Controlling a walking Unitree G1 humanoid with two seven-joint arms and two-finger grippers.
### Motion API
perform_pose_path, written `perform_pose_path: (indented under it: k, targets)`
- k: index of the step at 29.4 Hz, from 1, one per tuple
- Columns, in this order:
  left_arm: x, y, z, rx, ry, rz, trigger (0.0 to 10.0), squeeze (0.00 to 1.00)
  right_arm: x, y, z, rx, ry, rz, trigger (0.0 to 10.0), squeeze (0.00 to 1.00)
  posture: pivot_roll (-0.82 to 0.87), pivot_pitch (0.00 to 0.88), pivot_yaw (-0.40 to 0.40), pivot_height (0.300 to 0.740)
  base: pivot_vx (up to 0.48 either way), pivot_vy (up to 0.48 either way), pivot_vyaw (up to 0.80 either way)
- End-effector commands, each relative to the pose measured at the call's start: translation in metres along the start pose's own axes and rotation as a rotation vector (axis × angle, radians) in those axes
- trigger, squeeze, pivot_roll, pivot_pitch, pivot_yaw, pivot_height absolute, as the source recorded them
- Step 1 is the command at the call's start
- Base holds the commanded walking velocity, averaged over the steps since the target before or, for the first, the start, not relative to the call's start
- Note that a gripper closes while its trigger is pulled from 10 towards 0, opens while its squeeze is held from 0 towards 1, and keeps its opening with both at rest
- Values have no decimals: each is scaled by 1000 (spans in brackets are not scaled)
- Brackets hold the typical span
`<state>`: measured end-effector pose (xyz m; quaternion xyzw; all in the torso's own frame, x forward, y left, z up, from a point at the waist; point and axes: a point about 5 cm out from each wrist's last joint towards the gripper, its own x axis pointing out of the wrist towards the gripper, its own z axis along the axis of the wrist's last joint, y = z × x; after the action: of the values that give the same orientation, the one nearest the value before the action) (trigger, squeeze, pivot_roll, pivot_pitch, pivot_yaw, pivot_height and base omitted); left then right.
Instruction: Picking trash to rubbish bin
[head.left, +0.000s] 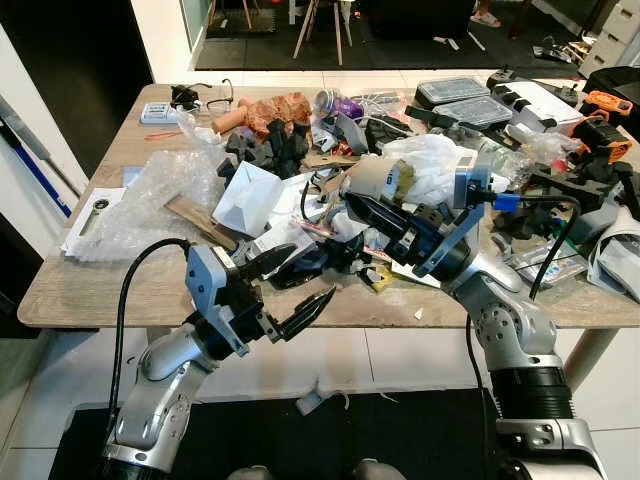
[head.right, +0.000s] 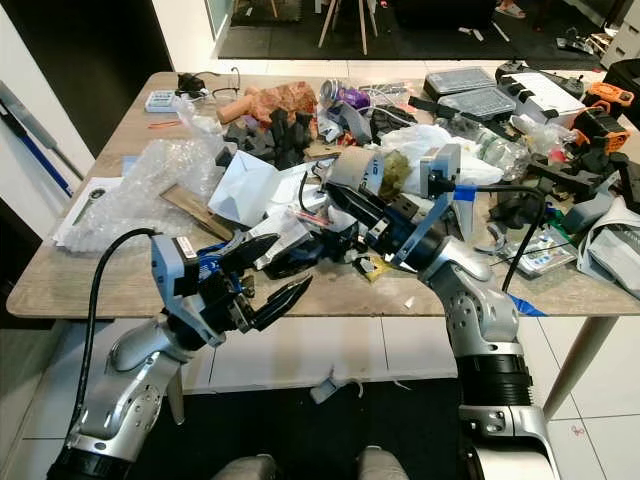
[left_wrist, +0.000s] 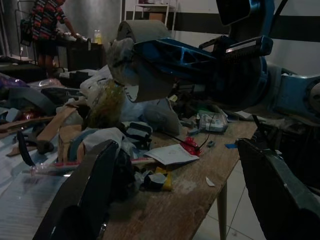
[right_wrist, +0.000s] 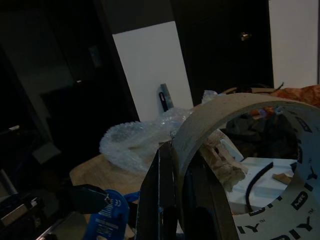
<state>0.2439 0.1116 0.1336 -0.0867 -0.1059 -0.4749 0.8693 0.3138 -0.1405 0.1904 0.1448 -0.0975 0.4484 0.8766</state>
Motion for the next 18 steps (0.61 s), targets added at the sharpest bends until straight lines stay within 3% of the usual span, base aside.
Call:
perform_pose_path:
  k: [1,18]
  targets:
    - [-1,1,-4,-6,11,13,10000,0,3,1,-5,-24,20,-3,10000,0,32,0,-24,740,0,0,0]
    - [-2,3,-7,-20,15,24,10000,0,-4,2,-15,-41,50,-21,10000,0,31,0,-24,740,-262,0,0]
